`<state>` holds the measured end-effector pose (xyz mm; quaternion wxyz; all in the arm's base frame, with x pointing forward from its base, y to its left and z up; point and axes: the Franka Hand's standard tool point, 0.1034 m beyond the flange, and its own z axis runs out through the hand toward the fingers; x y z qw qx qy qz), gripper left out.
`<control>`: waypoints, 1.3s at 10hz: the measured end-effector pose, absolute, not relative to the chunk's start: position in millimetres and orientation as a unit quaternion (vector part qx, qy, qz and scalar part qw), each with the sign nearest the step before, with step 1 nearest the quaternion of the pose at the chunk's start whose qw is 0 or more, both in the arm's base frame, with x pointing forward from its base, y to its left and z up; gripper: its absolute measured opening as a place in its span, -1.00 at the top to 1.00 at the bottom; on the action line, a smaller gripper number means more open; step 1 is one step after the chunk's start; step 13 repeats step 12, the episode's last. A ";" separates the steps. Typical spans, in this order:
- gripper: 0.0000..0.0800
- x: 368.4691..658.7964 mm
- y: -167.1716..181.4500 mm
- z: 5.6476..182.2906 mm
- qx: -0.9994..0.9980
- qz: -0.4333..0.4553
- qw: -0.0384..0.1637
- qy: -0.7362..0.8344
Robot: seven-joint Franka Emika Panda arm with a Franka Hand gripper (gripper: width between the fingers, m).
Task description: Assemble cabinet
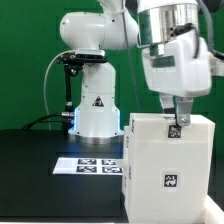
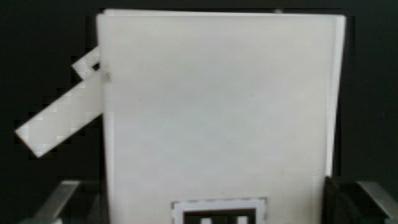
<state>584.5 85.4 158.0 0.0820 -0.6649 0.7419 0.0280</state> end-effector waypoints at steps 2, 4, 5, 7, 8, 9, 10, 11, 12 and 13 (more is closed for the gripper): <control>-0.38 583.5 84.4 158.7 -0.618 0.025 0.094 0.780; -0.38 584.9 84.2 159.9 -0.581 0.033 0.100 0.807; -0.38 584.9 84.2 160.8 -0.580 0.036 0.101 0.808; -0.57 584.5 87.6 170.7 -0.583 0.045 0.106 0.805; -0.61 584.3 89.7 177.4 -0.583 0.049 0.109 0.804; -0.61 585.0 91.2 181.1 -0.583 0.049 0.113 0.803; -0.62 584.1 91.2 178.0 -0.585 0.050 0.111 0.802; -0.62 583.7 91.4 177.1 -0.586 0.050 0.110 0.801; -0.62 583.7 91.7 177.0 -0.588 0.050 0.110 0.800; -0.62 583.7 91.7 177.0 -0.588 0.050 0.110 0.800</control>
Offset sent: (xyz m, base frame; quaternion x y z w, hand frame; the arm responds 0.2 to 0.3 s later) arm 0.0000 -0.0027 0.0011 -0.0006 -0.0110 0.1930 0.9811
